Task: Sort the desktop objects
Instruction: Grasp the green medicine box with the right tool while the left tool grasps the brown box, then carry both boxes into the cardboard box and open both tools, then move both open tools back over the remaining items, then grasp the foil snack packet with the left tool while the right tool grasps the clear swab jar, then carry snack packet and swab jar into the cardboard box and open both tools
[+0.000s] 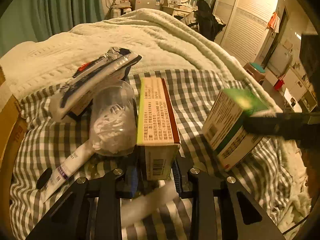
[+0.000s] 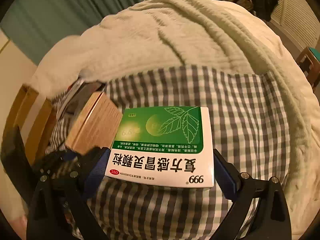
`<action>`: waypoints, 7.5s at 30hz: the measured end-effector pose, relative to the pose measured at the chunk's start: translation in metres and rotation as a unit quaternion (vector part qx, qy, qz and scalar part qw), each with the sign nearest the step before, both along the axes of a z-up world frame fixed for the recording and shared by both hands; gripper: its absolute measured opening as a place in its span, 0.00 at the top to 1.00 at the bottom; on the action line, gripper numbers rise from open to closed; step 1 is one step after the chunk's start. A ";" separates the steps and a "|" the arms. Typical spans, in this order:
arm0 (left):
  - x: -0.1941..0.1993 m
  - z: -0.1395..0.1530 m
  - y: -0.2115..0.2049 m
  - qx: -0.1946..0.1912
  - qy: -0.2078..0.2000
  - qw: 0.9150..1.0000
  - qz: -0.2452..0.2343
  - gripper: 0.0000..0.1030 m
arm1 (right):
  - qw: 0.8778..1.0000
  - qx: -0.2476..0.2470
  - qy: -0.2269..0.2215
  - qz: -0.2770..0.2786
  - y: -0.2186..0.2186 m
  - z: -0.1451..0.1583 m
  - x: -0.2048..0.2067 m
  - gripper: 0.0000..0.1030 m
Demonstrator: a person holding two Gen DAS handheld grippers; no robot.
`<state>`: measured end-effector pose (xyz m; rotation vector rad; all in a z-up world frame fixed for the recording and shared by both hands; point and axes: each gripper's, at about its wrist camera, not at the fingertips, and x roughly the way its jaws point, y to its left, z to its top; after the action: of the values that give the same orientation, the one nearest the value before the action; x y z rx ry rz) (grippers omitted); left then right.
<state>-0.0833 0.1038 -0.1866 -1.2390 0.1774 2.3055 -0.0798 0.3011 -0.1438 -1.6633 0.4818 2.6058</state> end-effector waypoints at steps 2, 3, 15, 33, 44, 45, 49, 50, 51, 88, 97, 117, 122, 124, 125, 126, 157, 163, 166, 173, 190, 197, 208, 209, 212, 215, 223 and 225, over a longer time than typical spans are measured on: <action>0.003 0.007 -0.006 0.010 -0.009 1.000 0.003 0.72 | 1.000 0.005 -0.004 0.011 -0.006 -0.002 0.007 0.07; 0.006 0.011 -0.010 0.019 -0.013 1.000 0.007 0.72 | 1.000 0.005 -0.007 0.015 -0.009 -0.003 0.011 0.07; 0.046 0.057 -0.058 0.055 -0.022 0.998 0.037 0.72 | 1.000 -0.014 0.007 0.022 -0.037 0.038 0.042 0.07; 0.043 0.177 -0.240 0.082 0.108 0.969 0.206 0.72 | 0.973 -0.011 0.169 0.157 -0.221 0.174 0.035 0.07; 0.017 0.148 -0.326 0.055 0.090 0.948 0.300 0.72 | 0.958 -0.067 0.194 0.201 -0.320 0.182 -0.037 0.07; 0.014 0.145 -0.329 0.054 0.088 0.948 0.303 0.72 | 0.958 -0.072 0.191 0.203 -0.328 0.177 -0.044 0.07; 0.001 0.131 -0.336 0.045 0.079 0.946 0.310 0.72 | 0.957 -0.082 0.182 0.212 -0.345 0.161 -0.069 0.07; -0.002 0.128 -0.334 0.042 0.078 0.947 0.308 0.72 | 0.956 -0.084 0.182 0.213 -0.348 0.158 -0.074 0.07; -0.002 0.126 -0.333 0.040 0.077 0.948 0.307 0.72 | 0.956 -0.087 0.180 0.213 -0.350 0.154 -0.077 0.07; 0.065 0.099 -0.175 0.041 0.024 0.981 0.187 0.22 | 0.993 0.034 0.077 0.085 -0.130 0.074 0.049 0.05; 0.049 0.063 -0.129 -0.001 0.023 0.987 0.157 0.22 | 0.994 0.034 0.065 0.079 -0.090 0.049 0.063 0.06; -0.073 0.012 -0.083 0.078 -0.031 0.990 0.117 0.22 | 0.998 -0.005 0.030 0.062 -0.060 0.000 -0.022 0.06; -0.097 -0.006 -0.075 0.092 -0.065 0.989 0.100 0.58 | 0.998 -0.011 0.033 0.055 -0.060 -0.004 -0.037 0.06; -0.100 -0.009 -0.076 0.095 -0.068 0.989 0.093 0.72 | 0.998 -0.014 0.032 0.052 -0.060 -0.005 -0.043 0.06; -0.101 -0.010 -0.078 0.102 -0.072 0.988 0.090 0.75 | 0.998 -0.016 0.032 0.052 -0.061 -0.005 -0.045 0.06; -0.101 -0.010 -0.080 0.106 -0.077 0.987 0.090 0.77 | 0.998 -0.017 0.031 0.053 -0.063 -0.005 -0.049 0.06; -0.053 0.046 -0.144 0.029 -0.012 0.988 0.152 0.80 | 0.996 -0.061 -0.030 0.050 -0.100 -0.032 -0.071 0.39; -0.037 0.064 -0.143 0.040 0.002 0.988 0.148 0.80 | 0.996 -0.065 -0.023 0.048 -0.098 -0.005 -0.053 0.39; -0.026 0.079 -0.146 0.046 0.018 0.988 0.149 0.80 | 0.996 -0.079 -0.012 0.050 -0.100 0.012 -0.040 0.39; -0.001 0.136 -0.176 0.073 0.074 0.980 0.167 0.80 | 0.991 -0.106 0.040 0.077 -0.132 0.064 -0.023 0.39; 0.028 0.166 -0.324 0.030 0.127 0.935 0.331 0.80 | 0.967 -0.113 0.129 0.189 -0.267 0.136 -0.020 0.39; 0.019 0.142 -0.351 0.008 0.106 0.925 0.365 0.80 | 0.958 -0.125 0.138 0.218 -0.312 0.133 -0.052 0.39; 0.000 0.137 -0.351 -0.015 0.106 0.909 0.403 0.28 | 0.944 -0.151 0.149 0.255 -0.342 0.131 -0.076 0.32; -0.001 0.139 -0.347 -0.015 0.105 0.910 0.401 0.28 | 0.944 -0.144 0.153 0.252 -0.336 0.134 -0.076 0.32; 0.000 0.144 -0.334 -0.009 0.100 0.917 0.386 0.26 | 0.950 -0.112 0.163 0.241 -0.305 0.141 -0.070 0.32; 0.008 0.151 -0.312 0.001 0.102 0.928 0.358 0.26 | 0.960 -0.067 0.159 0.222 -0.271 0.140 -0.056 0.32; 0.039 0.148 -0.226 0.037 0.076 0.964 0.253 0.23 | 0.988 -0.008 0.086 0.125 -0.157 0.094 0.006 0.32; 0.047 0.138 -0.209 0.043 0.062 0.969 0.236 0.22 | 0.991 -0.003 0.073 0.110 -0.139 0.082 0.022 0.32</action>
<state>-0.0365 -0.1047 -0.0483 -1.1909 -0.1971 2.7632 -0.0575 0.1622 -0.0621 -1.6199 0.3244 2.9001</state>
